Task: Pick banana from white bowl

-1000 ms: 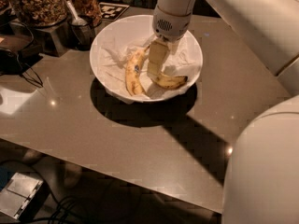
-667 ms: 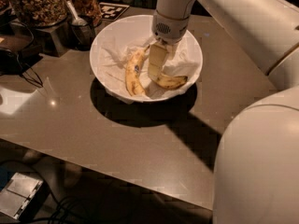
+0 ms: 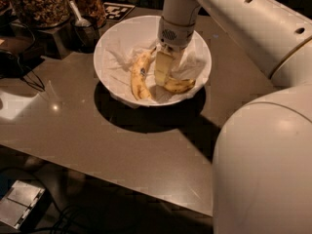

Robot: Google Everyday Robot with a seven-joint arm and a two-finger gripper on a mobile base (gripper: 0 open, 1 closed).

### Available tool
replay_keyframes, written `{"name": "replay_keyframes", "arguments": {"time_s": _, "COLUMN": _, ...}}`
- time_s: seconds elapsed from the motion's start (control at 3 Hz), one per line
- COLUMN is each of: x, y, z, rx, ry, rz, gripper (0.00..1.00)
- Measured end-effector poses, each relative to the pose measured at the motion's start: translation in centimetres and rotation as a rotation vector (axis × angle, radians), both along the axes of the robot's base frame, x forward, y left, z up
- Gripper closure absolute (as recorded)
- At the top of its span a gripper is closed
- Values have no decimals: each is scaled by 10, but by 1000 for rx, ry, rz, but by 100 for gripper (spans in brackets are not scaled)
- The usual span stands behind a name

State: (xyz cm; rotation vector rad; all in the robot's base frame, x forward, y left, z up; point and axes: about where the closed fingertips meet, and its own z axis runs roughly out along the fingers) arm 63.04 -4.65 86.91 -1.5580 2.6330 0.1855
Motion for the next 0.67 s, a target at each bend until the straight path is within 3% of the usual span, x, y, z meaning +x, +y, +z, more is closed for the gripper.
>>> {"name": "replay_keyframes", "arguments": {"time_s": 0.67, "x": 3, "y": 1, "z": -18, "rx": 10, "ry": 55, "rz": 3, "gripper": 40}}
